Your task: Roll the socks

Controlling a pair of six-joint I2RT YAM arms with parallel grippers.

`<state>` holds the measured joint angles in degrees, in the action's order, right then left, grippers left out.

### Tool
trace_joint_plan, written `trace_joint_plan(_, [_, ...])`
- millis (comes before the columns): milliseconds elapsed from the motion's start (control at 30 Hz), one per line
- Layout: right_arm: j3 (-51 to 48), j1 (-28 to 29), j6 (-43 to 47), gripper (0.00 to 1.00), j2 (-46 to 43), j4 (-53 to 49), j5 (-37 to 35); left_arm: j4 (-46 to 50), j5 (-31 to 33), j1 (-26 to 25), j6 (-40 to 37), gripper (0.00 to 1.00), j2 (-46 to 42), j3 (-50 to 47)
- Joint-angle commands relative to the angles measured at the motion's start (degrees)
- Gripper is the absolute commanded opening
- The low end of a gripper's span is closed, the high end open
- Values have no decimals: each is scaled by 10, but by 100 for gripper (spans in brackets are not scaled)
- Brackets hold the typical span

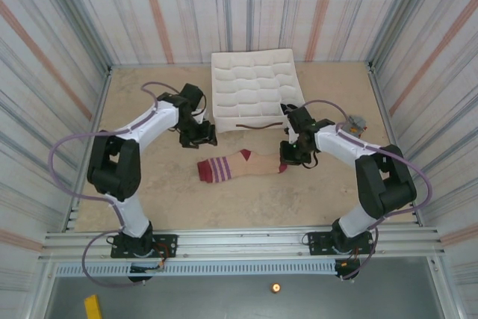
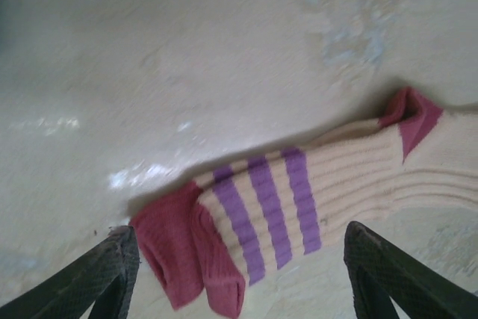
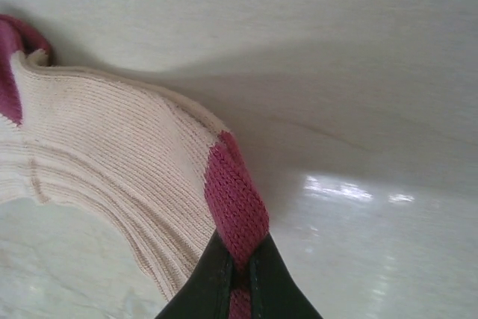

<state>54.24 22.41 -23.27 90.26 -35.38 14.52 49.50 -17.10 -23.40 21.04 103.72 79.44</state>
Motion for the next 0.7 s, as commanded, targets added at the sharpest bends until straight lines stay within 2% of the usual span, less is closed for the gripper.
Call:
trace_joint_plan(0, [0,-24,67,0,-25,-28,-22,-4,-12,-14,-25,66,29,42])
trace_joint_plan(100, [3,-40,77,4,-32,-16,-37,-11,-15,-21,-42,66,51,60])
trace_joint_plan(133, [6,-44,75,9,-32,-14,-43,-13,-19,-21,-50,65,59,64])
trace_joint_plan(167, [11,-49,74,19,-34,-14,-43,-14,-24,-22,-57,64,66,66])
trace_joint_plan(233, [16,-52,72,30,-40,-10,-45,-15,-36,-22,-66,62,80,68])
trace_joint_plan(300, [16,-52,66,51,-55,-6,-51,-16,-53,-23,-71,59,89,67])
trace_joint_plan(400, [11,-52,49,74,-84,-6,-61,-20,-69,-28,-77,59,90,53])
trace_joint_plan(533, [-3,-51,9,85,-123,-29,-54,-19,-69,-39,-81,59,88,33])
trace_joint_plan(667, [-35,-48,-48,86,-154,-49,-1,-28,-77,-39,-75,59,74,2])
